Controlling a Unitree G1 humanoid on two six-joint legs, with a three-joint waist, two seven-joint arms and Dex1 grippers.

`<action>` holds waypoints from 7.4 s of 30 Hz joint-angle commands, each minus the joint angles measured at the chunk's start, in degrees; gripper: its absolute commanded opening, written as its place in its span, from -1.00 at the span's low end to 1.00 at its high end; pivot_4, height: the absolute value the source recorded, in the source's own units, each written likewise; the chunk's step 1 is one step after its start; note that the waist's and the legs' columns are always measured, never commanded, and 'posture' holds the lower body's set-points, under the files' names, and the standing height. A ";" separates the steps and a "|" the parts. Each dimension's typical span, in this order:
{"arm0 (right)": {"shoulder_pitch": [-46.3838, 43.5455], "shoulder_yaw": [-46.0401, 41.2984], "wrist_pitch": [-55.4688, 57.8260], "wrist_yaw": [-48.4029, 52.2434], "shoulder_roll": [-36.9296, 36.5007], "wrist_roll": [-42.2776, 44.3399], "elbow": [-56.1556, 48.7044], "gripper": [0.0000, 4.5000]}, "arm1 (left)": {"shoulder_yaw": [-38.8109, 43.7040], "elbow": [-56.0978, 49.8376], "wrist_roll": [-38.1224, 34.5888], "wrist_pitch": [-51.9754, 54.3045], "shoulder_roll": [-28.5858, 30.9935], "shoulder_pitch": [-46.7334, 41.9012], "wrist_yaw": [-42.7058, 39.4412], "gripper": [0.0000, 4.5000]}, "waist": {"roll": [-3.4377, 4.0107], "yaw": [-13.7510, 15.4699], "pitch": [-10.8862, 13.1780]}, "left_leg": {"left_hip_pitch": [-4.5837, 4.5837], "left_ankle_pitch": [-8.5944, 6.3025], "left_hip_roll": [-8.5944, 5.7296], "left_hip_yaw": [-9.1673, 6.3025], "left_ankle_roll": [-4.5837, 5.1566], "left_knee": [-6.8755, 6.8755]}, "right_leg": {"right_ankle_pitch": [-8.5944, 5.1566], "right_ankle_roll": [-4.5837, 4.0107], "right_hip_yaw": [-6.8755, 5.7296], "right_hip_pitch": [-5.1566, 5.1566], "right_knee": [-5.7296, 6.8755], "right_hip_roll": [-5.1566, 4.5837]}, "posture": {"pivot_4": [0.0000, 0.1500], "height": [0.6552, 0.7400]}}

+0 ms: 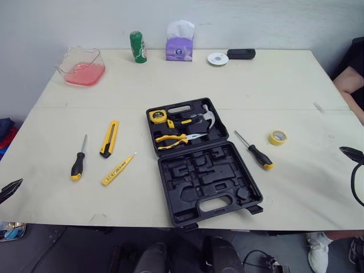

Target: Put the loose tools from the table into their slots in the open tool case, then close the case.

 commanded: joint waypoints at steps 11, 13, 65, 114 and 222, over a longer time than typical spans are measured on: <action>-2.39 0.42 1.01 1.91 1.54 1.14 -0.39 1.00 | 3.61 -7.38 -7.22 7.29 -0.99 1.19 -4.16 0.97 | 0.04 -0.03 0.02 | 0.00 -0.03 0.04 0.04 0.01 0.05 | 0.00 0.00 0.02 -0.01 0.00 0.01 | 1.00 1.00; -3.15 0.34 1.86 2.62 2.26 1.74 -1.12 1.00 | 3.51 -9.45 -7.51 8.33 -1.61 1.45 -4.13 0.97 | 0.03 -0.05 0.02 | 0.00 -0.04 0.05 0.06 0.01 0.08 | 0.00 0.00 0.03 -0.01 0.01 0.02 | 1.00 1.00; -18.09 20.59 17.97 6.30 29.62 -4.75 -18.02 -1.00 | -41.13 -50.44 -0.75 46.96 -24.23 -23.91 13.22 -0.98 | 0.03 1.53 0.02 | -0.21 -0.19 0.30 -0.02 -0.06 0.79 | 0.05 -0.05 0.12 0.04 0.09 0.77 | 1.00 1.00; -6.77 19.77 25.28 10.48 26.52 -2.92 -38.01 -1.00 | -43.85 -42.04 6.13 45.71 -24.25 -33.41 5.98 -0.98 | -0.04 1.71 0.06 | -0.31 -0.21 0.43 -0.08 -0.11 0.86 | 0.07 -0.07 0.10 0.04 0.02 0.94 | 1.00 1.00; 10.65 4.61 25.34 18.10 30.76 33.68 -65.79 1.00 | -12.66 -60.24 -6.00 94.56 -21.51 -17.97 43.91 0.66 | -0.08 3.01 0.09 | -0.02 -1.00 1.39 0.83 -0.42 1.07 | 0.15 -0.36 1.40 -0.20 -0.21 1.92 | 1.00 1.00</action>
